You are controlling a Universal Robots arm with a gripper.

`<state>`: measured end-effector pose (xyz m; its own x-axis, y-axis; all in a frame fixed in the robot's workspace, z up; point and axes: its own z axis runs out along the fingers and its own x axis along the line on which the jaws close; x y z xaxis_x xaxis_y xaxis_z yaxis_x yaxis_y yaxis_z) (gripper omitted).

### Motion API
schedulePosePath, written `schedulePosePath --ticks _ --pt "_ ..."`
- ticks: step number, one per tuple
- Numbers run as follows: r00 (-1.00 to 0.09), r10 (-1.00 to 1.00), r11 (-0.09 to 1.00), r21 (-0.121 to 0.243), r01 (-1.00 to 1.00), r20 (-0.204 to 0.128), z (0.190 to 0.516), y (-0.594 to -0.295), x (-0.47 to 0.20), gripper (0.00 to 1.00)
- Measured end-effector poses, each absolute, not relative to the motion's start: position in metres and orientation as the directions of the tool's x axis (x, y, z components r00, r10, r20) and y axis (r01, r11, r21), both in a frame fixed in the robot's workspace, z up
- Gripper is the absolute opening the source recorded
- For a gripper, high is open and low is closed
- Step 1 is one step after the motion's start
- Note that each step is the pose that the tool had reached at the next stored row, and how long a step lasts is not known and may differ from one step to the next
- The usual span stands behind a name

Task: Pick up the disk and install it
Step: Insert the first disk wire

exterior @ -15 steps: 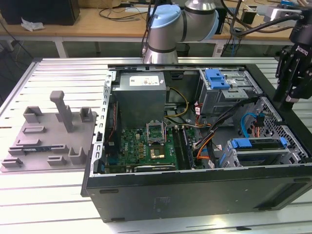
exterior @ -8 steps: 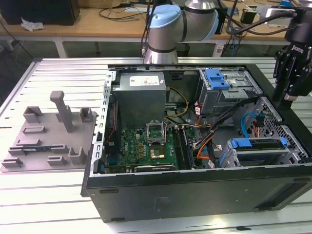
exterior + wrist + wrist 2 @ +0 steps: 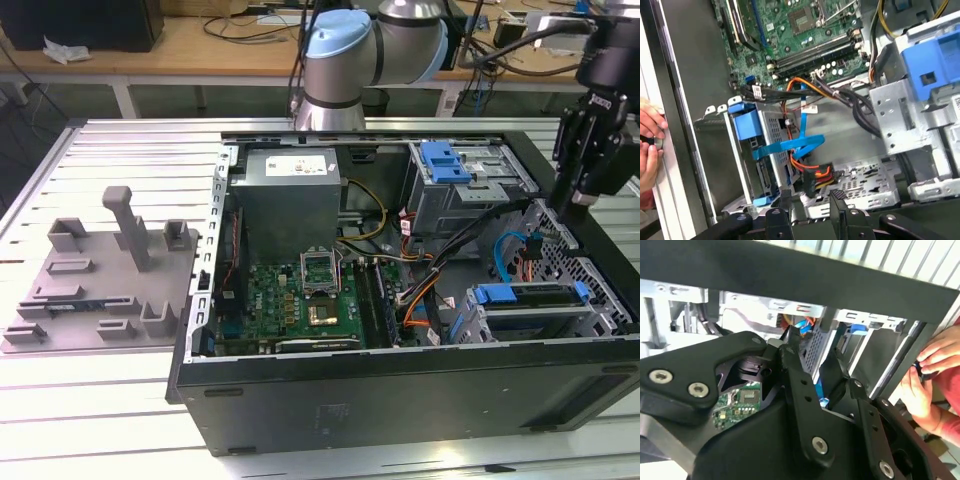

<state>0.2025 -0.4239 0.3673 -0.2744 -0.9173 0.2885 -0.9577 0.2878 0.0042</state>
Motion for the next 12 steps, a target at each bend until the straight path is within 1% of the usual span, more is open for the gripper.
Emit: schedulePosePath --ticks 2,3,5,8,12 --pt "-0.269 -0.915 0.288 0.019 -0.957 0.301 0.3670 -0.4160 0.2025 0.44" --pt "-0.262 -0.914 0.286 0.034 -0.958 0.309 0.3667 -0.4145 0.2025 0.44" --pt "-0.237 -0.919 0.266 0.050 -0.963 0.315 0.3655 -0.4144 0.2024 0.44" --pt "-0.204 -0.926 0.232 0.056 -0.971 0.317 0.3628 -0.4144 0.2025 0.44" --pt "-0.194 -0.928 0.223 0.057 -0.973 0.318 0.3590 -0.4156 0.2025 0.44"
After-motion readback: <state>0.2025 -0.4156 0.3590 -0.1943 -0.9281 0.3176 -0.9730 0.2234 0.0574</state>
